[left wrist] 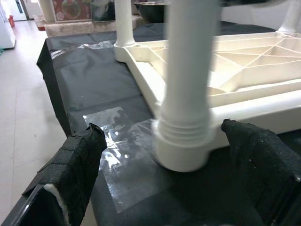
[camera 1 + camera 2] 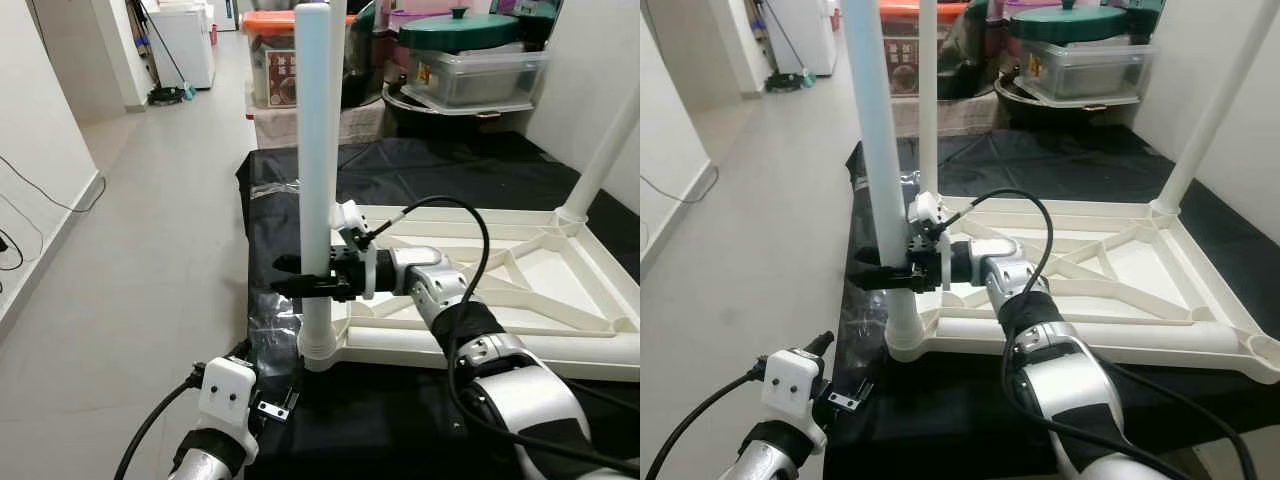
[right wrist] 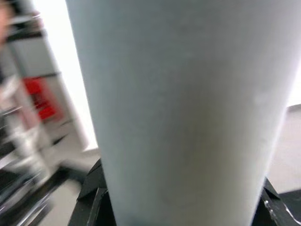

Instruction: Building children table

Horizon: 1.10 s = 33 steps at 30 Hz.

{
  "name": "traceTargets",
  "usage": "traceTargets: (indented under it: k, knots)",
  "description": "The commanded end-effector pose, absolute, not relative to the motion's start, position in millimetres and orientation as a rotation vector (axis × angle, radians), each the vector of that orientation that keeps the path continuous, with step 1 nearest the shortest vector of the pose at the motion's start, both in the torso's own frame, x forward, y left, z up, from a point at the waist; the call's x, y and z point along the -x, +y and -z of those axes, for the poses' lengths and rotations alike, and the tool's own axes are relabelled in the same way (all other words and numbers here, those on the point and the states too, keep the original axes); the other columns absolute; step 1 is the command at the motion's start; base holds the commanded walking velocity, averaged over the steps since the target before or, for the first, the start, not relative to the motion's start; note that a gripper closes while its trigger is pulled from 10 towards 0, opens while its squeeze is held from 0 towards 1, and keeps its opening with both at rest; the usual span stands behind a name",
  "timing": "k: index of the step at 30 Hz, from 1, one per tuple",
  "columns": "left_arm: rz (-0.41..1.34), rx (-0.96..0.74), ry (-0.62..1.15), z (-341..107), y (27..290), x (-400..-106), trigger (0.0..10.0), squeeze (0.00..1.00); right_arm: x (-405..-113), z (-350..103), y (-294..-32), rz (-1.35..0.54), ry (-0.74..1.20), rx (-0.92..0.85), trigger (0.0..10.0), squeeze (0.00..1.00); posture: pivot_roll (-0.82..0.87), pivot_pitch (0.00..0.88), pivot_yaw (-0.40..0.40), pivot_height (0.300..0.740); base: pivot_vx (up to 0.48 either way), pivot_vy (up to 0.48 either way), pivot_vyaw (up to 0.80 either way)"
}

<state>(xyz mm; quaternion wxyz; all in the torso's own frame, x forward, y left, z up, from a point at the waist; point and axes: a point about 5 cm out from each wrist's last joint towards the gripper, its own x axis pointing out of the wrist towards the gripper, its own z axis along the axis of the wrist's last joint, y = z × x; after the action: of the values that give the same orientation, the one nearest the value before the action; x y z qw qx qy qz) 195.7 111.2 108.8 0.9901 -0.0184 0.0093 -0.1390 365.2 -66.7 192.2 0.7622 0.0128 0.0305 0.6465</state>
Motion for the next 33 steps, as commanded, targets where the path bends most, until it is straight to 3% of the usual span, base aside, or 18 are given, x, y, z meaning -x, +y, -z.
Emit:
traceTargets:
  k: [1,3,5,7,8,9,11,16,21,22,24,25,29,30,33]
  knots:
    - [0.278,0.038,0.042,-104.8,110.2,-194.0,10.0,0.0,-368.2,-186.7,-66.8,-1.319,0.072,-0.062,0.0,0.0,0.04,0.0,-0.019,0.74,0.0,0.0,0.0]
    - [0.278,0.038,0.042,-104.8,110.2,-194.0,10.0,0.0,-368.2,-186.7,-66.8,-1.319,0.072,-0.062,0.0,0.0,0.04,0.0,-0.019,0.74,0.0,0.0,0.0]
    - [0.279,0.038,0.042,-104.9,110.4,-194.5,10.0,0.0,-384.4,-184.8,-73.4,-0.958,0.048,-0.076,0.0,0.0,0.03,0.0,-0.014,0.74,0.0,0.0,0.0]
    - [0.28,0.038,0.042,-104.9,110.4,-194.8,10.0,0.0,-398.8,-177.5,-95.8,-0.486,0.064,-0.089,0.0,0.0,0.03,0.0,-0.014,0.74,0.0,0.0,0.0]
    - [0.28,0.038,0.042,-104.9,110.4,-194.8,10.0,0.0,-398.8,-177.5,-95.8,-0.486,0.064,-0.089,0.0,0.0,0.03,0.0,-0.014,0.74,0.0,0.0,0.0]
    - [0.282,0.037,0.043,-104.8,110.2,-194.9,10.0,0.0,-400.2,-171.2,-110.9,-0.28,0.078,-0.089,0.0,0.0,0.03,0.0,-0.014,0.74,0.0,0.0,0.0]
    - [0.284,0.036,0.043,-104.6,110.1,-195.1,10.0,0.0,-397.1,-161.1,-127.4,-0.054,0.095,-0.105,0.0,0.0,0.03,0.0,-0.014,0.74,0.0,0.0,0.0]
    - [0.283,0.035,0.042,-104.3,110.2,-194.7,10.0,0.0,-378.6,-145.9,-131.1,0.179,0.123,-0.142,0.0,0.0,0.02,0.0,-0.01,0.74,0.0,0.0,0.0]
    - [0.283,0.036,0.042,-104.4,110.2,-194.6,10.0,0.0,-373.5,-145.0,-124.7,0.203,0.122,-0.152,0.0,0.0,0.02,0.0,-0.01,0.74,0.0,0.0,0.0]
    - [0.283,0.036,0.041,-104.5,110.1,-194.5,10.0,0.0,-373.1,-145.4,-121.0,0.216,0.121,-0.155,6.0,0.0,0.02,0.0,-0.01,0.74,0.0,0.0,0.0]
    - [0.283,0.036,0.041,-104.3,109.9,-194.7,10.0,0.0,-374.7,-147.9,-113.9,0.183,0.106,-0.175,6.0,0.0,0.02,0.0,-0.011,0.74,0.0,0.0,0.0]
    - [0.284,0.037,0.041,-104.1,109.5,-194.8,10.0,0.0,-376.9,-154.4,-105.7,0.119,0.061,-0.198,10.0,1.0,0.02,0.0,-0.011,0.74,0.0,0.0,0.0]
    - [0.284,0.038,0.04,-103.8,109.0,-194.7,10.0,0.0,-380.0,-172.5,-102.6,0.039,-0.056,-0.189,10.0,1.0,0.02,0.0,-0.009,0.74,0.0,0.0,0.0]
    - [0.283,0.038,0.04,-103.8,109.0,-194.6,10.0,0.0,-381.7,-176.2,-100.8,-0.027,-0.074,-0.199,10.0,0.0,0.02,0.0,-0.009,0.74,0.0,0.0,0.0]
    - [0.282,0.038,0.039,-103.8,109.1,-194.4,10.0,0.0,-383.9,-183.4,-95.9,-0.265,-0.097,-0.259,10.0,0.0,0.02,0.0,-0.009,0.74,0.0,0.0,0.0]
